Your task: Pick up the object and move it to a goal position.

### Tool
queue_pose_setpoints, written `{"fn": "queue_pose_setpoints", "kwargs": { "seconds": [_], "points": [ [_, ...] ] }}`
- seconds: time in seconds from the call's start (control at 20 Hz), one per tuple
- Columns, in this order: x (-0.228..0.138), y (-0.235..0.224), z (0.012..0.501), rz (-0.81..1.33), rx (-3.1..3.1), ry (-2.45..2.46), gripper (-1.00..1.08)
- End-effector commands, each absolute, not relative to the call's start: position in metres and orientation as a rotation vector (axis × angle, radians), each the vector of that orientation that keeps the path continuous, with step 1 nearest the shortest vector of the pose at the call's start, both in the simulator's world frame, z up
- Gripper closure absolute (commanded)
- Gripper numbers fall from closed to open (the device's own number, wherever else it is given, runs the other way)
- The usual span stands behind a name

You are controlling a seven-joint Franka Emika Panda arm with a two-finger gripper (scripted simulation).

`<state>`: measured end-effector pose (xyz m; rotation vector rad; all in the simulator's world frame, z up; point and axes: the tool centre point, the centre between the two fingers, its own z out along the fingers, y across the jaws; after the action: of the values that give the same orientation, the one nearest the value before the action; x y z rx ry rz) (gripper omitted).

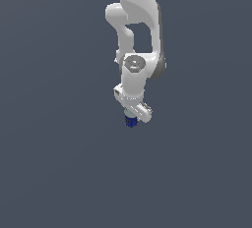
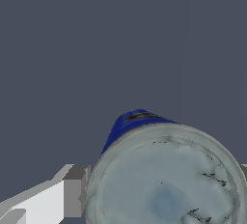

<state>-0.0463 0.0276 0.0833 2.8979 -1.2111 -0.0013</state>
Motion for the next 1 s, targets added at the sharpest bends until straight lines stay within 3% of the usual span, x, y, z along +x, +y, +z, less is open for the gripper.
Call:
{"fn": "queue_pose_setpoints", "kwargs": {
  "seconds": [0.0, 0.15, 0.2, 0.95],
  "points": [
    [-0.0457, 0.0276, 0.0765, 0.0, 2.898, -1.212, -0.92],
    [-0.0452, 0.0278, 0.0742, 0.0, 2.898, -1.212, -0.92],
    [-0.0452, 0.0278, 0.0742, 0.0, 2.898, -1.212, 1.08],
    [-0.0358, 0.0252, 0.082, 0.041, 2.916, -1.208, 1.08]
  ]
}}
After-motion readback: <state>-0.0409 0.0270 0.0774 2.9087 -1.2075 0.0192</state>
